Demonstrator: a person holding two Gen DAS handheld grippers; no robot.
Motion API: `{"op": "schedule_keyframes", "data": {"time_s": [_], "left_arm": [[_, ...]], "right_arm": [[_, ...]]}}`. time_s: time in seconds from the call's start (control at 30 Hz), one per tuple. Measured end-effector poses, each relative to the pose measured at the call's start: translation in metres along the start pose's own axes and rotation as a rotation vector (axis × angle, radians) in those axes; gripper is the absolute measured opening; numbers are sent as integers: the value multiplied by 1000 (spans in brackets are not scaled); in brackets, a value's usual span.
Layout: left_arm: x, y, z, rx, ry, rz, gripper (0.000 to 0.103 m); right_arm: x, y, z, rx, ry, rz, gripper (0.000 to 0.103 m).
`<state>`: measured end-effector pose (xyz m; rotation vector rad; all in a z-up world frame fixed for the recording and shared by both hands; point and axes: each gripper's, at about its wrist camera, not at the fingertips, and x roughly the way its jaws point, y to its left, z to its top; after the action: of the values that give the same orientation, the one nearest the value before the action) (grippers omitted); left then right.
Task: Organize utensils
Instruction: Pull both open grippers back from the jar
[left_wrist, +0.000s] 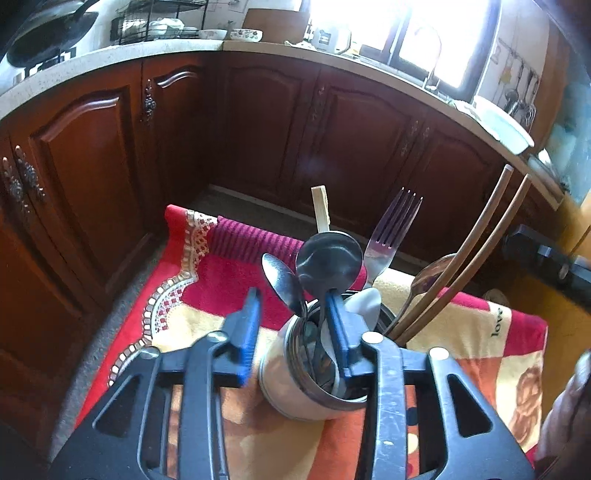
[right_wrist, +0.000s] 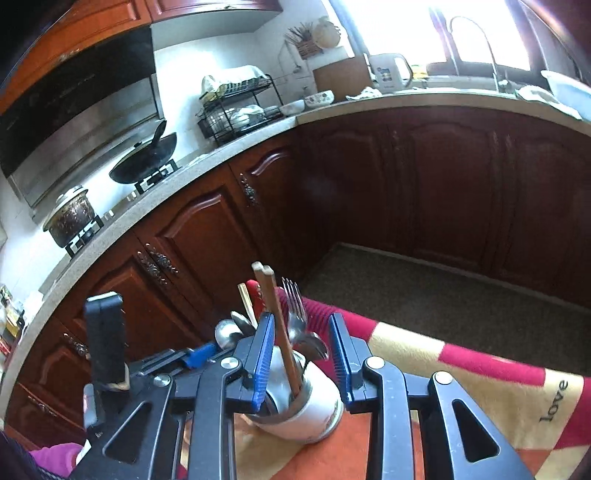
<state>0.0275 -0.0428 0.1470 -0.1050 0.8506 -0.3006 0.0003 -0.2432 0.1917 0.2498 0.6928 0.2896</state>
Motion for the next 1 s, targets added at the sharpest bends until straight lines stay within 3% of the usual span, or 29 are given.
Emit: {"op": "schedule_keyframes", "data": {"time_s": [0.47, 1.0], "left_arm": [[-56, -9, -35, -61, -24, -39, 49], [-74, -110, -108, 109, 82, -152, 55]], "right_arm": [[-43, -12, -55, 21, 40, -73, 31], [-127, -65, -140, 99, 68, -246, 36]]}}
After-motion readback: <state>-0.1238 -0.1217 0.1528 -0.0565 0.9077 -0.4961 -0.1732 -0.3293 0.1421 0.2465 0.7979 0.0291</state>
